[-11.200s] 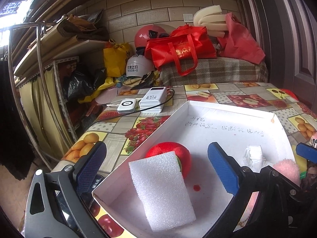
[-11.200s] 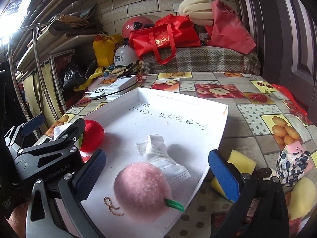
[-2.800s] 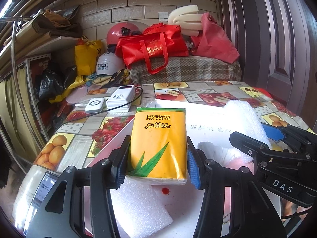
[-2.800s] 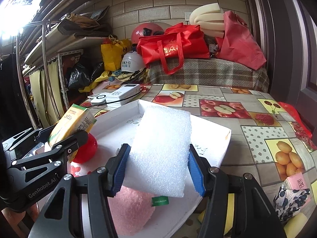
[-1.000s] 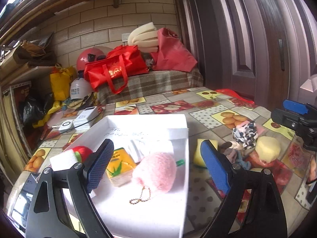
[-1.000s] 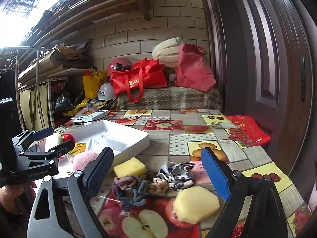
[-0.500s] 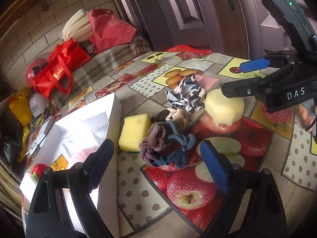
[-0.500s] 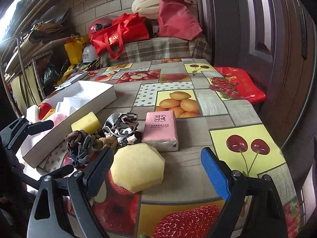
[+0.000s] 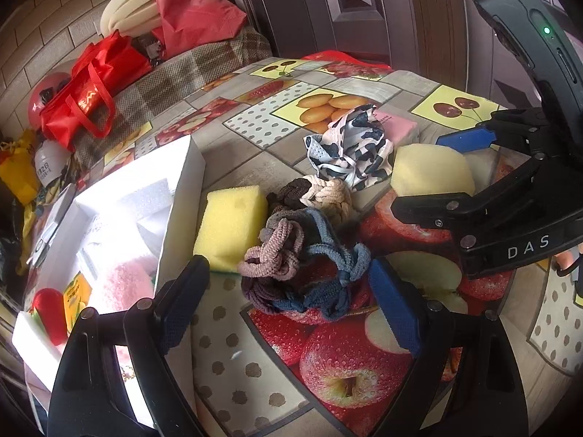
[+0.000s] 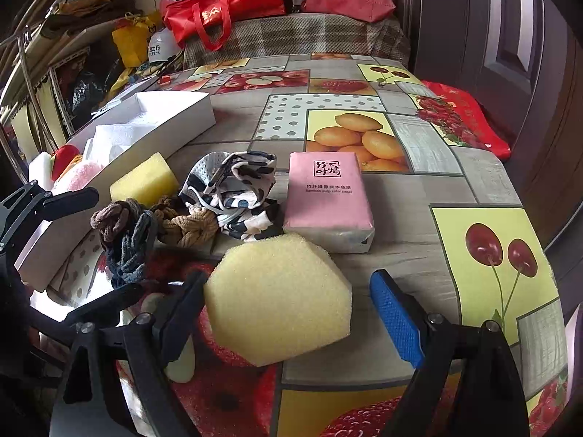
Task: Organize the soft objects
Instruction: 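Grasp the yellow hexagonal sponge with the right gripper while the left gripper grasps a rope toy, then carry the sponge and rope toy with both grippers over the white box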
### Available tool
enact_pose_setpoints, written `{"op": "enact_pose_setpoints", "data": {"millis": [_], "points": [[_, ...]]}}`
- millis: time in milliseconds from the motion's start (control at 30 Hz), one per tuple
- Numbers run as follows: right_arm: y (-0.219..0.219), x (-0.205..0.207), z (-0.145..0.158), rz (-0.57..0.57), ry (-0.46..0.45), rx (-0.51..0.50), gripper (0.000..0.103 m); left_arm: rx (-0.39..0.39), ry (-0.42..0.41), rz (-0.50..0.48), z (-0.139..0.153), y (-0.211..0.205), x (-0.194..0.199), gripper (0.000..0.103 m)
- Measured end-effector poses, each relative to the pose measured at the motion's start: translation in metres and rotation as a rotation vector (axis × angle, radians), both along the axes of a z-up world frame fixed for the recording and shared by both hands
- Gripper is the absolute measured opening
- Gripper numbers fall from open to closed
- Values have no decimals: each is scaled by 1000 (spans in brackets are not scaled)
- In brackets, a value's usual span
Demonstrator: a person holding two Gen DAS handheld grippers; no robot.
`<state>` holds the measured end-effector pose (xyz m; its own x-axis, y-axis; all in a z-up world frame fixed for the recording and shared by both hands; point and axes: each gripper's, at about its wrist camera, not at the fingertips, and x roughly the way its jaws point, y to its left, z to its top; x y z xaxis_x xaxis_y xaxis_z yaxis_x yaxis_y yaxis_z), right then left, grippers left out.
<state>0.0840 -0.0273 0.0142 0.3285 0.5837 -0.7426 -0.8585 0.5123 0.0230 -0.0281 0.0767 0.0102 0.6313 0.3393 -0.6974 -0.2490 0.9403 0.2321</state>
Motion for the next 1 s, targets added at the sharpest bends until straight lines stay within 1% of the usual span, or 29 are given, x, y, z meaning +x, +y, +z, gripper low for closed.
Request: {"op": "enact_pose_setpoints", "data": {"millis": [33, 67, 100, 133, 200, 300, 433, 633, 767, 867, 1000], "points": [[0, 0, 0, 0, -3, -4, 89, -7, 13, -5, -2, 0, 3, 87], [0, 0, 0, 3, -3, -2, 84, -19, 9, -13, -2, 0, 3, 80], [0, 0, 1, 11, 2, 6, 66, -26, 10, -14, -2, 2, 3, 54], [-1, 0, 2, 17, 7, 16, 64, -33, 17, -10, -3, 3, 4, 33], [-5, 0, 5, 16, 11, 45, 59, -48, 12, -26, -3, 2, 3, 23], [-19, 0, 15, -13, -14, 128, 59, -18, -43, -52, 5, -5, -5, 23], [-30, -2, 24, -38, -41, 202, 59, 5, -105, -68, 14, -10, -14, 23], [-32, 2, 26, -83, -46, 218, 59, -37, -186, -27, 24, 4, -26, 24], [-35, 2, 27, -113, -66, 223, 59, -35, -246, -21, 30, 4, -36, 24], [-33, -3, 28, -113, -88, 225, 59, -35, -282, -17, 34, 5, -42, 24], [-29, -16, 32, -100, -88, 274, 59, -43, -338, 15, 39, 10, -53, 24]]}}
